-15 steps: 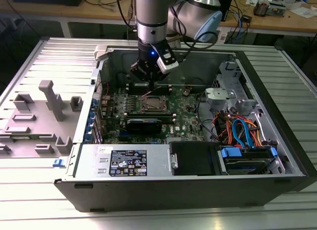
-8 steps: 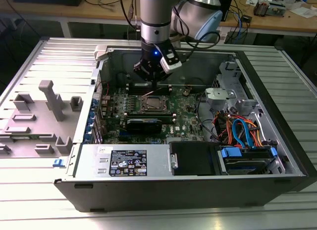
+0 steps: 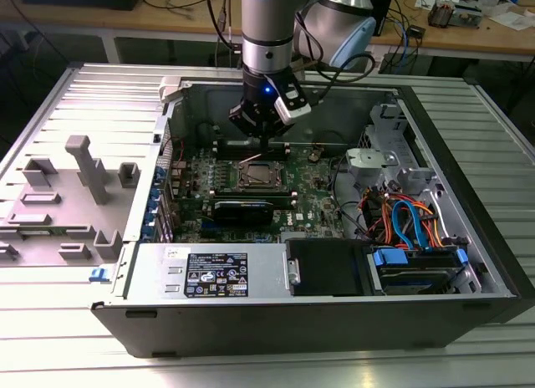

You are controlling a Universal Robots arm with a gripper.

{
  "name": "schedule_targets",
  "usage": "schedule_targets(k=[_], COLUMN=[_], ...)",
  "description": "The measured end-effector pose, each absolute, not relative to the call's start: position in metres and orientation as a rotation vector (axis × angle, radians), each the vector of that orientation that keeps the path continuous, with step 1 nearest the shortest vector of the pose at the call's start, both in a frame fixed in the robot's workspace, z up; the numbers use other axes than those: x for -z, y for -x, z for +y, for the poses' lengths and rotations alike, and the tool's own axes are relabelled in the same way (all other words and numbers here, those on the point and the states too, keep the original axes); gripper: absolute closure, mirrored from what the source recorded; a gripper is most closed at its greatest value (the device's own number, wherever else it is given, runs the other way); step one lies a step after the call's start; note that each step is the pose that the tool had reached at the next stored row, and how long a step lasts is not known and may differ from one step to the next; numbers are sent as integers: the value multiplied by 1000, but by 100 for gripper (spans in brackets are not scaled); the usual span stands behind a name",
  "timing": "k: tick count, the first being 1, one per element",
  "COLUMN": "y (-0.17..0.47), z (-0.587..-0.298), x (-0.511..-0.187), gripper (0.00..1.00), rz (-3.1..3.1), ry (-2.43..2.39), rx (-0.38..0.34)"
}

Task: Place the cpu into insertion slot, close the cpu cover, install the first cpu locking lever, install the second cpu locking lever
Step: 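Install the first cpu locking lever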

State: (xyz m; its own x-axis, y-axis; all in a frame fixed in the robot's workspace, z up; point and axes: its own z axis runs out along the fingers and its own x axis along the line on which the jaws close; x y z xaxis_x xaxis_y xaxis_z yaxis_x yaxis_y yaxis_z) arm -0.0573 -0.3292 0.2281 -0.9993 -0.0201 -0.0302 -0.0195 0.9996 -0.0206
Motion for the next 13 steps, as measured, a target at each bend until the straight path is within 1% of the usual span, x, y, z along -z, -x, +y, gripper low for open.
schedule_targets(k=[13], y=[55], z=[-329], x=[-222], gripper=[89], rz=[3111], ry=[31], rx=[31])
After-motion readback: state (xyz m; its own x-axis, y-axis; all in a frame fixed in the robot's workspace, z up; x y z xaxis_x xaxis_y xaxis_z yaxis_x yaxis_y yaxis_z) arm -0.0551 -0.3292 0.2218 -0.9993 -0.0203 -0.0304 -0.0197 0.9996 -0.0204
